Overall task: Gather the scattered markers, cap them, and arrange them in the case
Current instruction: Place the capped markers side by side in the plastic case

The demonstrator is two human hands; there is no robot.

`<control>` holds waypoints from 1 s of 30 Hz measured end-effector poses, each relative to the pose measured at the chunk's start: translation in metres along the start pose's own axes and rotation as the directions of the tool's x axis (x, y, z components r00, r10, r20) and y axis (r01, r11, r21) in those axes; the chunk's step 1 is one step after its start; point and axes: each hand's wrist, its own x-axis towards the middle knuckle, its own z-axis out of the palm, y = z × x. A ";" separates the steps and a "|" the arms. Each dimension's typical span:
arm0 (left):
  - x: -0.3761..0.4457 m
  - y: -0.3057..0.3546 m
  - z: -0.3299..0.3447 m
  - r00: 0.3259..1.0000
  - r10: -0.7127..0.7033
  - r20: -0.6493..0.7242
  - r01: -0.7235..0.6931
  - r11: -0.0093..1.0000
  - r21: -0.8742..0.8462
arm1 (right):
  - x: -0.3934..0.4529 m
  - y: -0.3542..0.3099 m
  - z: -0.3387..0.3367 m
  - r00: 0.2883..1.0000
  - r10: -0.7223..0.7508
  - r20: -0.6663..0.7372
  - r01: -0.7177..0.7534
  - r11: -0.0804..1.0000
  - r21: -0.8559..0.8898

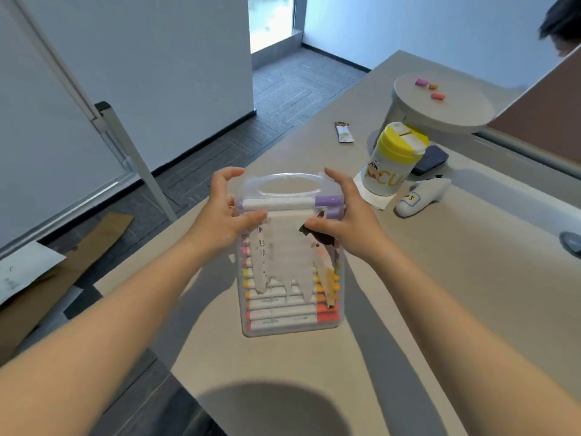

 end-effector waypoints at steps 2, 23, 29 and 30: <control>-0.012 0.011 -0.008 0.998 0.068 -0.004 -0.067 0.991 0.118 | -0.004 -0.010 0.001 0.999 -0.036 0.020 0.038 0.996 -0.081; -0.047 0.025 -0.017 0.956 0.183 -0.230 -0.069 0.901 0.429 | -0.017 -0.027 0.020 0.974 -0.221 -0.039 0.218 0.973 -0.075; -0.069 0.023 -0.028 0.891 0.191 -0.413 -0.113 0.972 0.204 | -0.017 -0.025 0.032 0.990 -0.127 -0.055 0.128 0.992 0.008; -0.073 0.025 -0.034 0.863 0.172 -0.475 -0.125 0.984 0.130 | -0.018 -0.026 0.034 0.993 -0.096 -0.065 0.097 0.995 0.004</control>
